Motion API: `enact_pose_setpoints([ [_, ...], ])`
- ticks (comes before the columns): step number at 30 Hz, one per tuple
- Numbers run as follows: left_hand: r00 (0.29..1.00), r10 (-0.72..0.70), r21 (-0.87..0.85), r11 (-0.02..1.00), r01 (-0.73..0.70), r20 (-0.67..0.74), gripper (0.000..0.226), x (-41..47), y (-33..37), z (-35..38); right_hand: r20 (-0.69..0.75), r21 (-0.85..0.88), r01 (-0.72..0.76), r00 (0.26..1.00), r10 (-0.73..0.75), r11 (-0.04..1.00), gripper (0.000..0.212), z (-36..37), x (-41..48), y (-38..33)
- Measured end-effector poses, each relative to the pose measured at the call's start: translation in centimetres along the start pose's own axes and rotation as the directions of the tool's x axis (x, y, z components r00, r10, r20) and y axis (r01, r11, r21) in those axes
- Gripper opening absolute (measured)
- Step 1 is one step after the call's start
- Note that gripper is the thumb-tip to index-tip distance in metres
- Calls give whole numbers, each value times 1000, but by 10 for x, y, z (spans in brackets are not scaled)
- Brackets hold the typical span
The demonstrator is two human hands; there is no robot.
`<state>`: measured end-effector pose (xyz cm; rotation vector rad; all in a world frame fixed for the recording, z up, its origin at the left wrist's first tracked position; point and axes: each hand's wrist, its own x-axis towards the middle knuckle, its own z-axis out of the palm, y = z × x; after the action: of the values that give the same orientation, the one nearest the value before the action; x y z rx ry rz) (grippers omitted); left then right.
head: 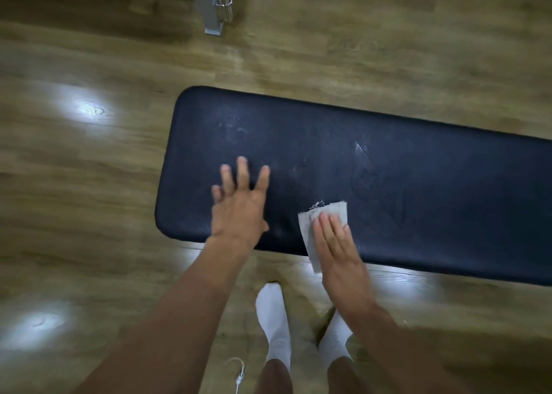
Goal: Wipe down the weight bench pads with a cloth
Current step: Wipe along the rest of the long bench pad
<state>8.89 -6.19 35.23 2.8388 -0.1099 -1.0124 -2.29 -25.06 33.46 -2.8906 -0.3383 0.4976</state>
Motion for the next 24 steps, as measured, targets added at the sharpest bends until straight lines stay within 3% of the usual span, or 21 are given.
enact_pose_setpoints([
  [3, 993, -109, 9, 994, 108, 54, 114, -5, -24, -2, 5, 3, -10, 1000, 10, 1000, 58, -10, 32, 2],
  [8, 994, -96, 18, 995, 95, 50, 114, 1, -23, 4, -98, -74, -56, 994, 49, 996, 67, -42, 184, 28],
  [11, 995, -92, 37, 995, 91, 45, 116, 3, -27, 6, -130, -28, -147, 981, 142, 989, 57, -60, 231, 27],
  [14, 995, -91, 40, 995, 89, 51, 117, 2, -26, 7, -141, 113, -182, 970, 197, 977, 72, -46, 197, 7],
  [20, 994, -98, 47, 994, 95, 58, 116, 1, -24, 6, -63, 129, 78, 996, -70, 989, 68, 10, 30, -35],
  [24, 997, -80, 62, 995, 79, 17, 115, 1, -27, 10, -36, 47, 112, 993, -110, 993, 59, 1, 68, -27],
])
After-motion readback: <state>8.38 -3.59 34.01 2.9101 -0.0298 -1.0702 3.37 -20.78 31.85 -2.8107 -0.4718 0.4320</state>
